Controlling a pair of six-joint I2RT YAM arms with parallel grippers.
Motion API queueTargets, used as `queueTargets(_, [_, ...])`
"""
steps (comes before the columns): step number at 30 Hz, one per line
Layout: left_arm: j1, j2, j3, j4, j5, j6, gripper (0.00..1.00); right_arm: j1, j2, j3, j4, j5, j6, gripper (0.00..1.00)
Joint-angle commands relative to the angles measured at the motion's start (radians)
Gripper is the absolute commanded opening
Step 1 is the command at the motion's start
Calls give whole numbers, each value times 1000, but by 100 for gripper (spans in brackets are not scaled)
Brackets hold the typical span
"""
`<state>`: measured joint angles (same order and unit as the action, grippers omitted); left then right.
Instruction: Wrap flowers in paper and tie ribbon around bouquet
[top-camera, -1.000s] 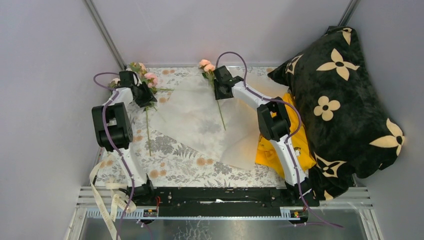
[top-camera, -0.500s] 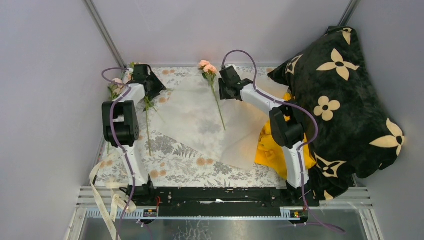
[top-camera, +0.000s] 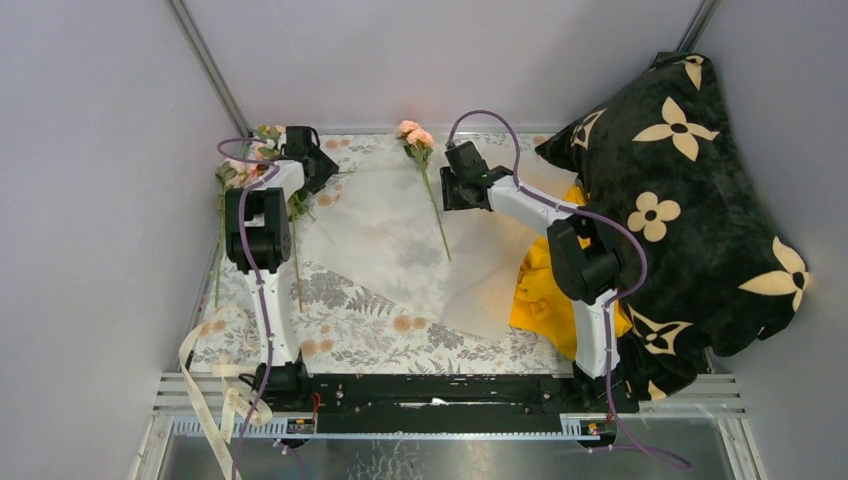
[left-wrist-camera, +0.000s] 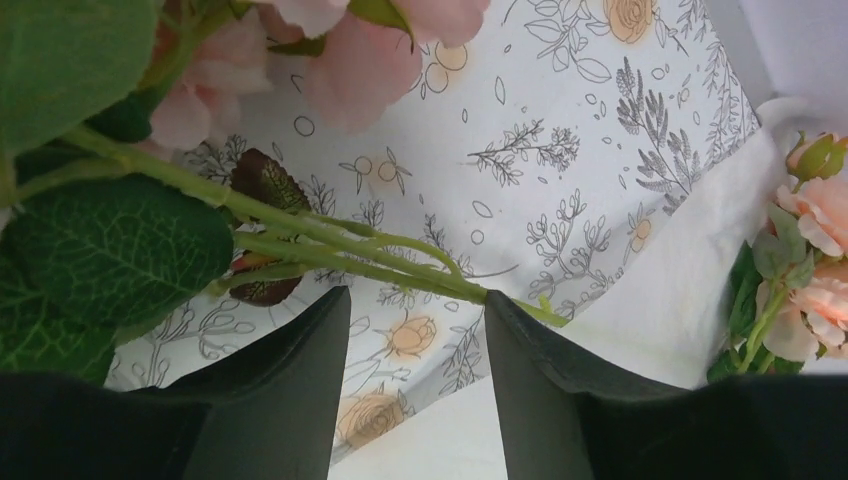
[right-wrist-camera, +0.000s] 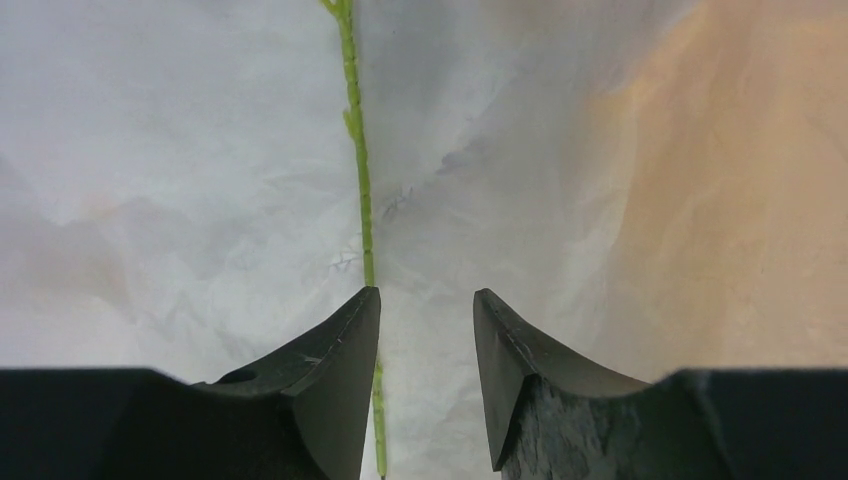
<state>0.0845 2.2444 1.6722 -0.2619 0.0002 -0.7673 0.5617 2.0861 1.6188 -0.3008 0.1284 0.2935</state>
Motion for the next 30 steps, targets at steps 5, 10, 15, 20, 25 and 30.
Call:
queueTargets(5, [11, 101, 67, -9, -5, -80, 51, -3, -148, -75, 60, -64, 34, 47])
queueTargets(10, [45, 113, 77, 15, 36, -84, 16, -3, -195, -104, 80, -97, 54, 47])
queueTargets(15, [109, 107, 86, 20, 74, -78, 0, -3, -219, -127, 89, -102, 62, 47])
queueTargets(20, [163, 29, 23, 23, 156, -50, 0, -4, -232, -137, 85, -108, 66, 47])
queueTargets(25, [192, -45, -46, 105, 252, -9, 0, -3, -241, -142, 83, -112, 67, 47])
queueTargets(30, [137, -123, -97, 200, 342, -2, 13, 4, -239, -140, 76, -113, 69, 47])
